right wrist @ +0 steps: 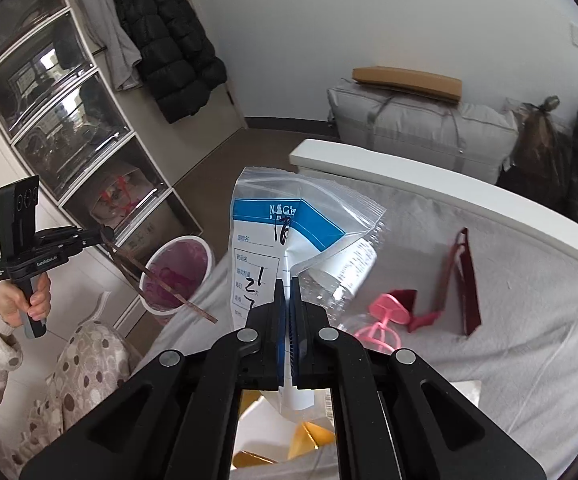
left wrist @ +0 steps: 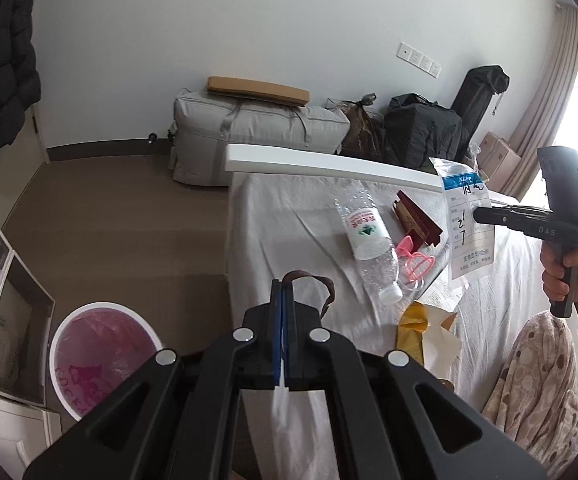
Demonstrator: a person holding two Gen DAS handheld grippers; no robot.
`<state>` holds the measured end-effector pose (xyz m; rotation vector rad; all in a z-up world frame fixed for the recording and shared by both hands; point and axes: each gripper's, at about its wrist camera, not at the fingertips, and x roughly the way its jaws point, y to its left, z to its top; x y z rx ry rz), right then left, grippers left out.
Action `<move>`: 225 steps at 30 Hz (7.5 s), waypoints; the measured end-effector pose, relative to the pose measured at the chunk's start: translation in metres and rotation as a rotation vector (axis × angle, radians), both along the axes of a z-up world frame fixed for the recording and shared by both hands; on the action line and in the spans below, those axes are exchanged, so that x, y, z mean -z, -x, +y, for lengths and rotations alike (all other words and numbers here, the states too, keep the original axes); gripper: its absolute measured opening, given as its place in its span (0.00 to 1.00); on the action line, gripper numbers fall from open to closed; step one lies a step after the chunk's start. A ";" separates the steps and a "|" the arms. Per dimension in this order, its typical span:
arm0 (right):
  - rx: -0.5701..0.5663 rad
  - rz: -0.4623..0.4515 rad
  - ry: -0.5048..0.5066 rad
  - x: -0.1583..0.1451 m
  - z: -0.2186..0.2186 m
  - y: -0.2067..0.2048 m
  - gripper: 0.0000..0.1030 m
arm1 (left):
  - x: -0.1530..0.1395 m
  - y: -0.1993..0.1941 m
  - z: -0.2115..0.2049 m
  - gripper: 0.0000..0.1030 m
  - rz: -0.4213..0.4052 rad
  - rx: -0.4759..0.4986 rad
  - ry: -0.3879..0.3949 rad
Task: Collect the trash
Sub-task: 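Carry the zip bag and strap to the bin and release both, then move both tools back over the bed toward the dark red strap, then grasp the dark red strap with the right tool, then hold the red strap in the right tool while the left tool grasps the pink holder, then carry the red strap and pink holder to the bin and open both tools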
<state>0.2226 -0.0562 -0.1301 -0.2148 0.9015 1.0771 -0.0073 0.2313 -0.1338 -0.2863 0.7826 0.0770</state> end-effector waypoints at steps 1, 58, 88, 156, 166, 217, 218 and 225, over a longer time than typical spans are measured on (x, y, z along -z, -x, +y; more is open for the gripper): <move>-0.019 -0.008 0.004 -0.003 0.012 0.005 0.01 | 0.000 0.008 0.009 0.00 -0.003 -0.015 -0.001; -0.591 0.063 0.218 0.110 0.429 0.148 0.83 | 0.200 0.104 0.253 0.95 0.308 -0.153 0.055; -0.374 -0.006 0.039 0.012 0.288 0.104 0.92 | 0.056 0.093 0.151 0.95 0.205 -0.067 -0.076; 0.329 0.111 0.419 0.158 -0.001 -0.173 0.06 | 0.047 -0.144 -0.150 0.95 0.220 0.274 -0.132; 0.357 0.053 0.369 0.101 -0.030 -0.154 0.02 | 0.016 -0.127 -0.170 0.95 0.173 0.284 -0.176; 0.355 -0.053 0.320 0.055 -0.180 -0.123 0.02 | 0.118 -0.244 -0.227 0.04 0.390 0.576 -0.171; 0.355 -0.052 0.322 0.055 -0.179 -0.123 0.02 | 0.117 -0.245 -0.228 0.03 0.391 0.584 -0.152; 0.360 -0.049 0.341 0.057 -0.183 -0.122 0.02 | 0.088 -0.235 -0.243 0.03 0.304 0.601 -0.222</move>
